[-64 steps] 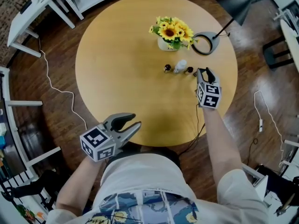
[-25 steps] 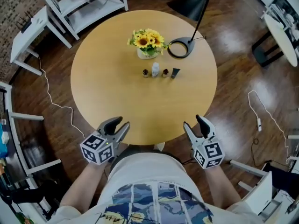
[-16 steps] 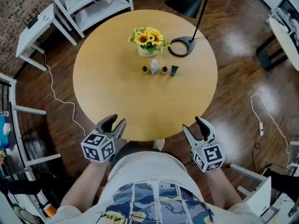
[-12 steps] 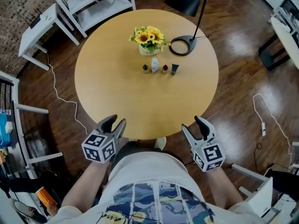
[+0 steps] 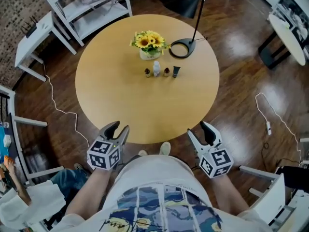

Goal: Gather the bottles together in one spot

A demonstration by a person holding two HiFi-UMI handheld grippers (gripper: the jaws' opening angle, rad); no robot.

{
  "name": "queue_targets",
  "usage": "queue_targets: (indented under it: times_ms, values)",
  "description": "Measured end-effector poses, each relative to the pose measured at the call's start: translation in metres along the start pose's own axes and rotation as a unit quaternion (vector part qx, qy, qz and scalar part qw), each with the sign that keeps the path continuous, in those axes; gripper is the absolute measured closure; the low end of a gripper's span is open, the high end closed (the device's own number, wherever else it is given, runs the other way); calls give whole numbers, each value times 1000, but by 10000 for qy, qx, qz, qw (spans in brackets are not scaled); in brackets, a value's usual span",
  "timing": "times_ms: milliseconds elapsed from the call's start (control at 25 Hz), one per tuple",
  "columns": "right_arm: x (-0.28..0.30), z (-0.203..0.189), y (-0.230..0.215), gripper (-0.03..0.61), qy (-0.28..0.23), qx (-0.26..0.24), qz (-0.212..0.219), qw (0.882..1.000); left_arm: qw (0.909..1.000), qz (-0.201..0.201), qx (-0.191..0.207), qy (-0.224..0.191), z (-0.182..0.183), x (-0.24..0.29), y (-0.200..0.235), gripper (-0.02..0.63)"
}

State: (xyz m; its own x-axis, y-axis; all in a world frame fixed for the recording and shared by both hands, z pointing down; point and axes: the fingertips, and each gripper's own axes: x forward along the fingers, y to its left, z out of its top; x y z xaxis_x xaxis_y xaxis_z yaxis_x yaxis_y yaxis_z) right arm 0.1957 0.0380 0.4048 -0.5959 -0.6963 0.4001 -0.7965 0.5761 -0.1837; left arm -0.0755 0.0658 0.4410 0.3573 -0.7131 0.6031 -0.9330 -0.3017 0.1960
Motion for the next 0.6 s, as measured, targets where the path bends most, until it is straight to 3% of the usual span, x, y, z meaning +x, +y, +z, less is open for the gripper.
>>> queue_targets:
  times_ms: [600]
  values:
    - [-8,-19,76,319,385,-128,-276,9988,9996,-226,-137,-61,-41,-60,32,471]
